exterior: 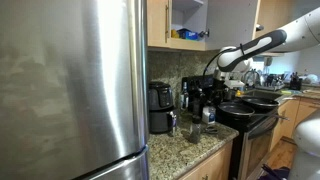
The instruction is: Close the air fryer drawer
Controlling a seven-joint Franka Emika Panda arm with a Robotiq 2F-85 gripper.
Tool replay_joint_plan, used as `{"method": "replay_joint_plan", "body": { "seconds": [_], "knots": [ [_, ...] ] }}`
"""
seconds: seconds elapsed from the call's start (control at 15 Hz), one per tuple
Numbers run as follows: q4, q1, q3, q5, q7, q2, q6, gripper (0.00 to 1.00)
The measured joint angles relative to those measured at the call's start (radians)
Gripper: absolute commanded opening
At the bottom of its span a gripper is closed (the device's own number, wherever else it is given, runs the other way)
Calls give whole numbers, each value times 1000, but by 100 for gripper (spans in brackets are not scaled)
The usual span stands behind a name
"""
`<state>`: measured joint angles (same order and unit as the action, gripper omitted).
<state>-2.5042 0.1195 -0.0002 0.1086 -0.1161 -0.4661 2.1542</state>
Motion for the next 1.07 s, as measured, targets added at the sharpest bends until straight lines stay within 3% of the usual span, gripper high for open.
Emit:
{"method": "replay_joint_plan", "body": {
  "seconds": [0.27, 0.67, 0.87, 1.07],
  "knots": [
    [0, 1, 0, -2, -26, 0, 4, 100],
    [-30, 59, -42, 42, -284, 1, 253, 100],
    [-38, 128, -109, 106, -468, 1, 292, 100],
    [-39, 135, -114, 110, -471, 0, 297, 100]
  ]
}}
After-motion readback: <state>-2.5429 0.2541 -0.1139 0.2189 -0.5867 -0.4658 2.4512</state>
